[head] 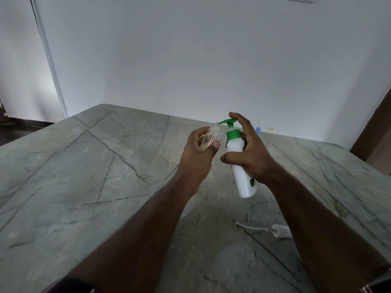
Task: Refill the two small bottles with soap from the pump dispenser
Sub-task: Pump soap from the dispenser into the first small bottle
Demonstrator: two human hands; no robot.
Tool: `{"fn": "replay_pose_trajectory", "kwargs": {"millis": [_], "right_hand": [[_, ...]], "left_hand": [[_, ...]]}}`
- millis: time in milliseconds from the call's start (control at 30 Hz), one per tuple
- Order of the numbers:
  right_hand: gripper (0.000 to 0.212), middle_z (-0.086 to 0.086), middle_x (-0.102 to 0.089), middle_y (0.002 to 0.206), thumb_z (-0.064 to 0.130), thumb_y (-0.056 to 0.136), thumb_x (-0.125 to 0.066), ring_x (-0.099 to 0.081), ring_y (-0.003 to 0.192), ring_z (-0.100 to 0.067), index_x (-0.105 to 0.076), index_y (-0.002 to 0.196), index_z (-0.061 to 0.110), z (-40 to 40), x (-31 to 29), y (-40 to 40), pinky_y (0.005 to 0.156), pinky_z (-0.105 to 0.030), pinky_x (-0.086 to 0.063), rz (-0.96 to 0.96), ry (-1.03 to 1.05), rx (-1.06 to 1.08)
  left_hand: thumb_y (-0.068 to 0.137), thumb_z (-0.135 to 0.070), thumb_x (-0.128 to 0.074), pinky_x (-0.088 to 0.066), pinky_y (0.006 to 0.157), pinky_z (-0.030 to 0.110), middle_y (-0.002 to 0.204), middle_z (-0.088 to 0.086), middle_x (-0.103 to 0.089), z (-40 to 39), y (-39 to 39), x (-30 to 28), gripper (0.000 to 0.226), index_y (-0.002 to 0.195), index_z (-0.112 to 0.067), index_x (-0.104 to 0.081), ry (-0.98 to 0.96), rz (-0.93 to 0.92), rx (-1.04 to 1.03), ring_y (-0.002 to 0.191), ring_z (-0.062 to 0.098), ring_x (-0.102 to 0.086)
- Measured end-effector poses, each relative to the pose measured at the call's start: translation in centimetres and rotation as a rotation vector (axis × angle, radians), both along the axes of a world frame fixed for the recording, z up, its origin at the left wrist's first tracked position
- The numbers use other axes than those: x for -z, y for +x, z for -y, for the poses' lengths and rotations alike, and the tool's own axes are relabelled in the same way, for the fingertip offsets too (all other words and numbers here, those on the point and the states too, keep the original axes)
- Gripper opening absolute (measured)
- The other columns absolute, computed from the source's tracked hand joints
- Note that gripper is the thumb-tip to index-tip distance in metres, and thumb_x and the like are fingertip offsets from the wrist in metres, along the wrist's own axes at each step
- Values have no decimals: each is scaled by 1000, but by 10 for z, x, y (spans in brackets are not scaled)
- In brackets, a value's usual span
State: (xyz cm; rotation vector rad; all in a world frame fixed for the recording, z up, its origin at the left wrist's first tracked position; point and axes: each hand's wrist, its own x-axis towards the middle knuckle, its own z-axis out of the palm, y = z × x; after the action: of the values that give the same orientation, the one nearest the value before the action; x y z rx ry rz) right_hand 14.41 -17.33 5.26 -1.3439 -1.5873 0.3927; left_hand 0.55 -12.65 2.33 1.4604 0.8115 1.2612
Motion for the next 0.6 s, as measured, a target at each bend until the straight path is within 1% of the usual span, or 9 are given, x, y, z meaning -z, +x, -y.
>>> {"fn": "replay_pose_trajectory", "kwargs": {"millis": [67, 100, 200, 233, 300, 400, 467, 533, 600], "right_hand": [[102, 13, -43, 128, 17, 58, -76, -58, 93, -14, -24, 142, 43, 0, -1, -1, 69, -20, -53, 4, 4, 0], [102, 15, -43, 126, 15, 59, -77, -58, 93, -13, -24, 142, 43, 0, -1, 0, 69, -19, -52, 7, 5, -1], [103, 13, -43, 126, 1, 67, -80, -58, 92, -12, -24, 144, 40, -1, 0, 2, 68, -18, -51, 9, 5, -1], [103, 13, -43, 126, 0, 67, -80, -58, 93, -12, -24, 144, 40, -1, 0, 2, 69, -18, -51, 14, 4, 1], [104, 14, -41, 128, 6, 65, -81, -57, 95, -11, -23, 144, 41, -1, 0, 1, 71, -19, -52, 25, 2, 8], [103, 13, -39, 134, 20, 57, -76, -56, 99, -13, -23, 142, 44, 1, -1, -3, 77, -25, -55, 36, 0, 18], [102, 12, -39, 136, 21, 56, -75, -56, 101, -14, -22, 141, 45, 1, -1, -3, 79, -27, -55, 42, 7, 17], [102, 10, -41, 136, 20, 56, -75, -56, 100, -15, -23, 141, 44, 2, -1, -3, 77, -26, -55, 40, 11, 10], [102, 13, -44, 130, 19, 57, -75, -57, 97, -13, -24, 142, 43, 2, -1, -2, 72, -22, -53, 40, 6, 5]], "left_hand": [[97, -28, -63, -53, 99, 43, 127, -11, -53, 1, 1, -1, 43, 136, -32, -45, -21, -9, 10, 116, 13, -56], [97, -29, -62, -53, 99, 44, 127, -10, -53, 2, 1, -1, 43, 136, -32, -44, -25, -12, 13, 116, 15, -56], [97, -31, -61, -54, 98, 43, 131, -7, -53, 2, 1, -2, 43, 136, -33, -43, -24, -15, 13, 116, 15, -56], [97, -32, -61, -54, 97, 42, 131, -6, -52, 2, 1, -2, 43, 136, -33, -43, -23, -13, 14, 115, 15, -55], [97, -32, -61, -53, 98, 41, 130, -8, -51, 2, 1, -2, 42, 135, -33, -42, -19, -10, 18, 116, 14, -54], [98, -30, -61, -52, 97, 36, 130, -9, -51, 2, 0, -2, 41, 134, -33, -42, -9, -12, 17, 117, 12, -53], [97, -29, -62, -51, 95, 33, 129, -11, -50, 2, -1, -3, 41, 134, -33, -43, -5, -13, 17, 118, 11, -51], [97, -27, -62, -51, 95, 32, 130, -10, -51, 2, -2, -4, 41, 134, -33, -44, -6, -14, 15, 118, 11, -52], [97, -24, -63, -52, 91, 29, 131, -9, -53, 2, -3, -4, 40, 132, -33, -45, -3, -10, 9, 115, 10, -54]]}}
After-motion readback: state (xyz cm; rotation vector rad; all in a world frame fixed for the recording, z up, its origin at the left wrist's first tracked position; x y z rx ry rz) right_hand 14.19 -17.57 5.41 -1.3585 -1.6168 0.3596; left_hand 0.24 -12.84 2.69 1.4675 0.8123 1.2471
